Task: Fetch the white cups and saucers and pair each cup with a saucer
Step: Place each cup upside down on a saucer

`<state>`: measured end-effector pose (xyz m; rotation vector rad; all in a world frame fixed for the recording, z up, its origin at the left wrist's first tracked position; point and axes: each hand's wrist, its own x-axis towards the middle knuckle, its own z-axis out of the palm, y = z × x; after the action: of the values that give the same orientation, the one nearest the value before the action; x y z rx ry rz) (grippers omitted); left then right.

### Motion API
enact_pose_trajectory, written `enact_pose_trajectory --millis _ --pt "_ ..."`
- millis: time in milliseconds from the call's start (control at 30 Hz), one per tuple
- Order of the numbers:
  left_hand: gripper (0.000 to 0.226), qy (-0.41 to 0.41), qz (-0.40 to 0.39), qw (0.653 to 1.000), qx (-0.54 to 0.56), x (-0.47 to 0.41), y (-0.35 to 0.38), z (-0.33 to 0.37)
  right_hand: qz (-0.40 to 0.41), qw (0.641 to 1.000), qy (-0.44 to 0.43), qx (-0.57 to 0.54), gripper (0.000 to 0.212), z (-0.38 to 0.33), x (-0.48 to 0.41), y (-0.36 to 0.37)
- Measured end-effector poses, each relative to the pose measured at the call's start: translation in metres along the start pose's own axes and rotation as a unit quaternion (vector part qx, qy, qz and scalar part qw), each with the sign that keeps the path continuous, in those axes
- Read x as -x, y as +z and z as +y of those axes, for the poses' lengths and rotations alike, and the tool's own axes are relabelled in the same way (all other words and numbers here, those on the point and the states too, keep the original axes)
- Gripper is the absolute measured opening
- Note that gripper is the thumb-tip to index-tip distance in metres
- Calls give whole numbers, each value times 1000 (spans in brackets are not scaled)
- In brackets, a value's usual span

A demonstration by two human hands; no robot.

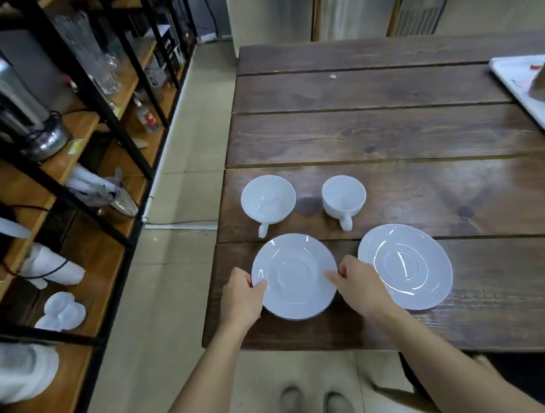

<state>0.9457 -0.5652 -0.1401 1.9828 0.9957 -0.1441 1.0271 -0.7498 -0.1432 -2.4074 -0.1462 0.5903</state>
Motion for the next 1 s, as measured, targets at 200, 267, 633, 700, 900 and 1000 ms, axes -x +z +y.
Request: enact_pose_trajectory --millis 200,267,633,700,900,1000 --pt "20 9 -26 1000 -3 -6 2 -5 -8 1000 26 5 34 5 0 5" --pt "21 14 -32 999 -2 -7 2 -6 -12 999 32 -1 34 7 1 7" --pt "26 76 -52 971 -219 -13 -37 41 -28 998 20 50 28 3 -7 -29" --pt "23 136 -54 972 -182 -12 -39 61 -14 999 1 40 25 1 -12 -46" --pt "24 302 -95 944 -95 -26 -6 116 43 997 -20 -64 24 0 -38 -80" --pt "40 334 -104 930 -110 -45 21 137 52 995 -8 -86 41 -2 -53 -88"
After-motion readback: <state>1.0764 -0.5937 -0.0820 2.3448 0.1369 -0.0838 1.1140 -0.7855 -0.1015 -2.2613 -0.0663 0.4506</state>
